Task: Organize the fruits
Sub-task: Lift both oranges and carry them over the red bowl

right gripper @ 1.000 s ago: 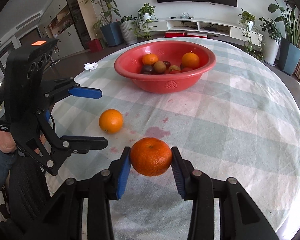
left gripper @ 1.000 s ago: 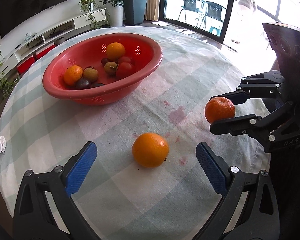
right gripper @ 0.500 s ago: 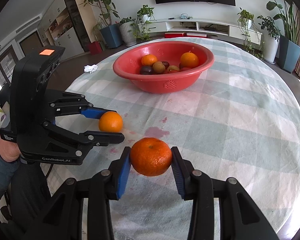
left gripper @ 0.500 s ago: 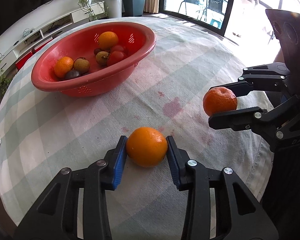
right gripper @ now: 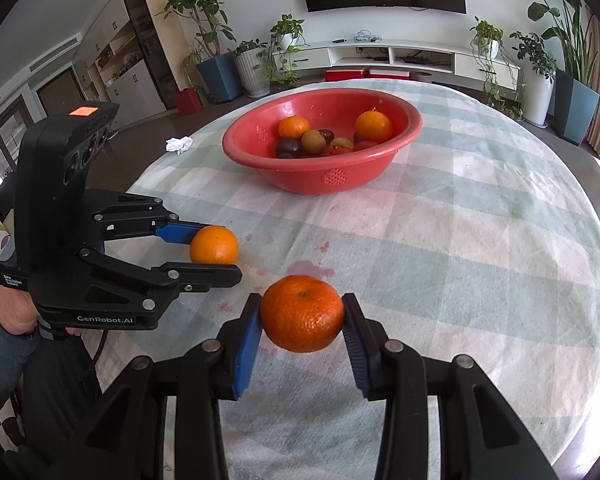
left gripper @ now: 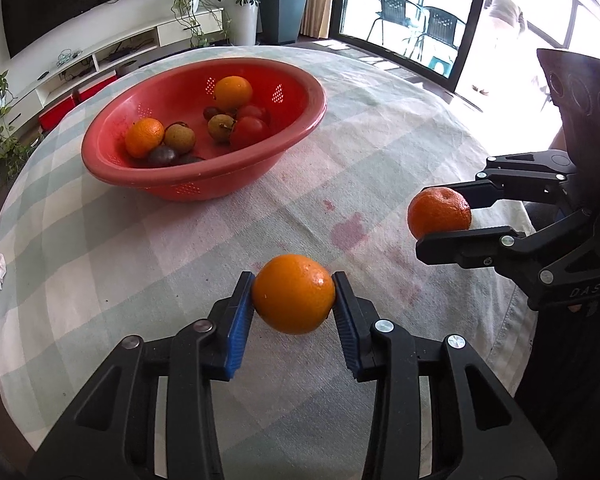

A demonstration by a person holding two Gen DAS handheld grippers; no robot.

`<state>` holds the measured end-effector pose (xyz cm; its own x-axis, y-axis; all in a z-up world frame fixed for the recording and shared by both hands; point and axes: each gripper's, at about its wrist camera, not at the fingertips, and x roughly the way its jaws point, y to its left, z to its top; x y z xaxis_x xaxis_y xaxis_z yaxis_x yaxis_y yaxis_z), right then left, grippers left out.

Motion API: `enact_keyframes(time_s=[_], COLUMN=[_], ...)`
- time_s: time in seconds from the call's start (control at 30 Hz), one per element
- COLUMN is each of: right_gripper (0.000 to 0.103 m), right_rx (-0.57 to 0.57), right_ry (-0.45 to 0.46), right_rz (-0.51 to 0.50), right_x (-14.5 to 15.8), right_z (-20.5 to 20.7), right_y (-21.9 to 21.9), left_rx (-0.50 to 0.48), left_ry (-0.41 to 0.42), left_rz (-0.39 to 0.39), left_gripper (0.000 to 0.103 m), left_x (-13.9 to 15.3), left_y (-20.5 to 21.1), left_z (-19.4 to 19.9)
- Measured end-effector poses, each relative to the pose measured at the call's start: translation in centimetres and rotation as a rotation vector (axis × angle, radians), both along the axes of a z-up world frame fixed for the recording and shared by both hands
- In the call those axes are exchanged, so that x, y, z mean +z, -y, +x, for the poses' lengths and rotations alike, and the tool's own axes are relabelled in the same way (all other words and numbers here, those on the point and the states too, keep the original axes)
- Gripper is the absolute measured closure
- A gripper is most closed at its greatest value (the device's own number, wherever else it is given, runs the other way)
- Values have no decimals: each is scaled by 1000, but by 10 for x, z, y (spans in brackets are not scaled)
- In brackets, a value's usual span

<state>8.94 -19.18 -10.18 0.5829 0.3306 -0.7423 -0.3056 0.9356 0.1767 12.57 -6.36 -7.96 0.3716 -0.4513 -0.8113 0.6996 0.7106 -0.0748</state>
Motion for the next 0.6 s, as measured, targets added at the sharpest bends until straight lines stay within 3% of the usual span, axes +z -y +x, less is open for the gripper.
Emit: enact_keyframes(time_s=[0.33, 0.6], right_gripper=[61, 61], right_rx=[-11, -41], right_ry=[21, 83], right_rz=[11, -3], right_x=[12, 44], right_z=[3, 18], right_y=[0, 11], left_rx=[62, 155], left_ry=[82, 159], left_rz=[-59, -114], left_gripper=[67, 67], left_x=[40, 79], left_y=[-8, -30], left_z=[-2, 22])
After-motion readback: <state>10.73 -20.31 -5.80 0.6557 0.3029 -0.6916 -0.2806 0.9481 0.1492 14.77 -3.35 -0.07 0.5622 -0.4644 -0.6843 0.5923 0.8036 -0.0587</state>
